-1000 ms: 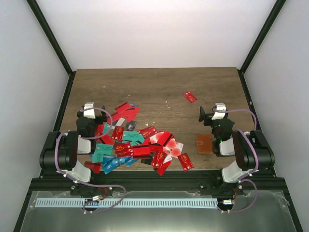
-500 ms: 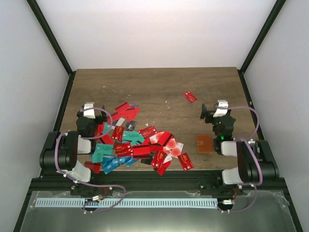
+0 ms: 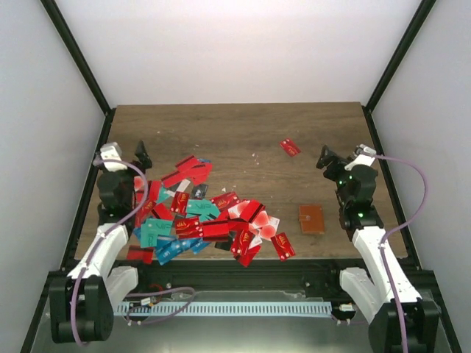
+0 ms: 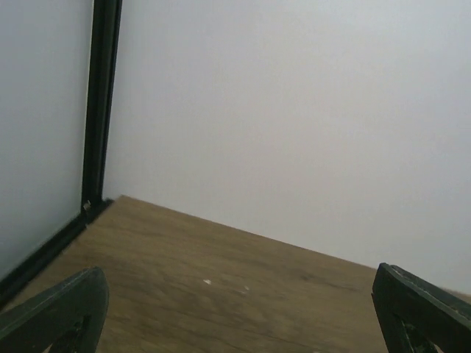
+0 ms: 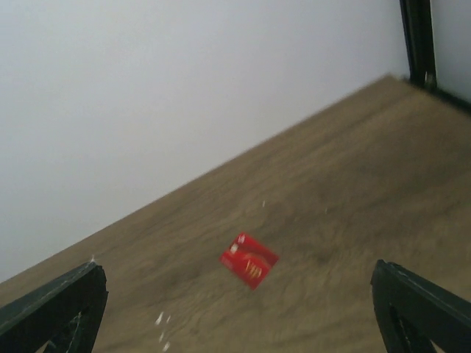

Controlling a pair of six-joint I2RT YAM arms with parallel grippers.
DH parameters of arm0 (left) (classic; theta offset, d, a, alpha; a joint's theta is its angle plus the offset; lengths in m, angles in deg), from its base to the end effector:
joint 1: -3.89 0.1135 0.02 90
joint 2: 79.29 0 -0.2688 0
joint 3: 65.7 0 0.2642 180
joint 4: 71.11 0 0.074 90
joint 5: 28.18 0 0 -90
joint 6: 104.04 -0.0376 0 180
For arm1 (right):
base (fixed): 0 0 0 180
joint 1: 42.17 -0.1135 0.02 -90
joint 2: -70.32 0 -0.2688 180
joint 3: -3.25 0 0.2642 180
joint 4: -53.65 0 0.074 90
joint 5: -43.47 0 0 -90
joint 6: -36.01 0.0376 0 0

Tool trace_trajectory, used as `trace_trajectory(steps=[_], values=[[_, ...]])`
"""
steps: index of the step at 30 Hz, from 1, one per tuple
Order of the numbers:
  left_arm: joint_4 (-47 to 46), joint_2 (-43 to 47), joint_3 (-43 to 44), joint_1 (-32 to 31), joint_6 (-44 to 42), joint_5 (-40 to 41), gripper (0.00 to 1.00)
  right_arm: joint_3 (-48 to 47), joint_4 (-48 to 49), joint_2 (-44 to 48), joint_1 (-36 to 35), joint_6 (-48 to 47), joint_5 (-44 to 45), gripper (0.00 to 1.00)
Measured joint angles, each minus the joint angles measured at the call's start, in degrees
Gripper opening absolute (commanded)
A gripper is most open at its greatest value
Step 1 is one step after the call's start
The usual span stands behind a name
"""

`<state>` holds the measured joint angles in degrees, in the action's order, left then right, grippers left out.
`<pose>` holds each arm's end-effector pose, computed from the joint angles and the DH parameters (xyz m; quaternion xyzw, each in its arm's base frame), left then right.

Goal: Put the credit cards into the card holder

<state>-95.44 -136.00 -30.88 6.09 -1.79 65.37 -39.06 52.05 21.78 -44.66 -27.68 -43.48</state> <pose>0.2288 0.0111 0.2444 -0.1092 0.6833 -0.0419 0.7208 0.2151 0.0073 0.2711 0.1726 0.7336 0.1439 0.6413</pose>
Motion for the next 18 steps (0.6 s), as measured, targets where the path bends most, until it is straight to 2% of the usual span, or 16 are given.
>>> trace_trajectory(steps=[5,9,13,18], values=[[14.9,6.7,5.0,0.0,10.8,-0.3,1.00,-3.3,-18.1,2.1,0.0,12.3,-2.0,1.00],[22.3,8.4,5.1,0.2,17.6,-5.3,1.00,-3.7,-29.4,0.2,0.0,18.3,-4.1,1.00],[30.8,3.6,6.8,0.2,21.2,-12.3,1.00,-3.0,-36.8,-4.5,0.0,20.1,-5.5,1.00],[39.3,-3.6,10.1,-2.6,21.6,-18.7,1.00,1.4,-40.5,-6.9,-0.9,21.6,-7.8,1.00]])
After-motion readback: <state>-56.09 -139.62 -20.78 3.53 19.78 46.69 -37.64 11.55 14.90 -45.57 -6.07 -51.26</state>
